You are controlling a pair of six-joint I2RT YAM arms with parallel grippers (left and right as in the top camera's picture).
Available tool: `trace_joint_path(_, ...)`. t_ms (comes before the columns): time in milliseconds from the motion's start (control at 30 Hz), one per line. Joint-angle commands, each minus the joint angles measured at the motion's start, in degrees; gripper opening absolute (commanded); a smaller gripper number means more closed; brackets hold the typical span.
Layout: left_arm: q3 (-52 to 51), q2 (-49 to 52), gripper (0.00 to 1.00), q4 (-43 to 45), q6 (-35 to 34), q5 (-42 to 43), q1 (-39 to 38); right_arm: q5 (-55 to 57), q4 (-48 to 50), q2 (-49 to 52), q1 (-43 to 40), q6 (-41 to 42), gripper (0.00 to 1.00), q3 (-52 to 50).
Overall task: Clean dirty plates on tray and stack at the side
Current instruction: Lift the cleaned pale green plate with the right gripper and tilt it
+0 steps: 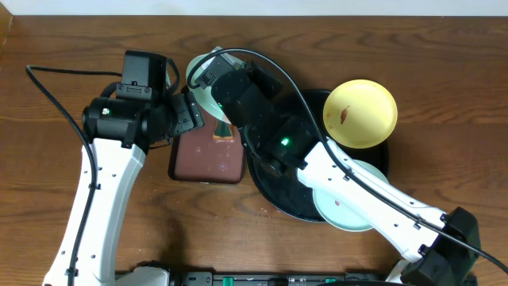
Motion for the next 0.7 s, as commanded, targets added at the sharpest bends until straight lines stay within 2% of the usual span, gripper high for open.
trace_joint_path(0,0.8,-0.2,0.84,-0.2,0.1,0.3,0.1,1.1,0.3,-0.3,0.2,-0.9,0.01,0.5)
trace_joint_path(167,0.8,-0.2,0.84,-0.2,0.1,0.3,0.1,1.2,1.2,-0.3,0.6,-4.2,0.01,0.5)
trace_joint_path(467,0.8,-0.2,0.84,-0.2,0.1,0.3,0.1,2.2,2.9,-0.3,1.3,-5.3,0.01,0.5)
trace_joint_path(600,0.8,-0.2,0.84,-0.2,0.1,0.3,0.1,1.9,1.8,-0.3,1.4,-0.9,0.01,0.5)
trace_joint_path(667,0.8,-0.2,0.84,-0.2,0.1,0.3,0.1,4.5,2.3,0.1,1.7,-7.0,0.01,0.4)
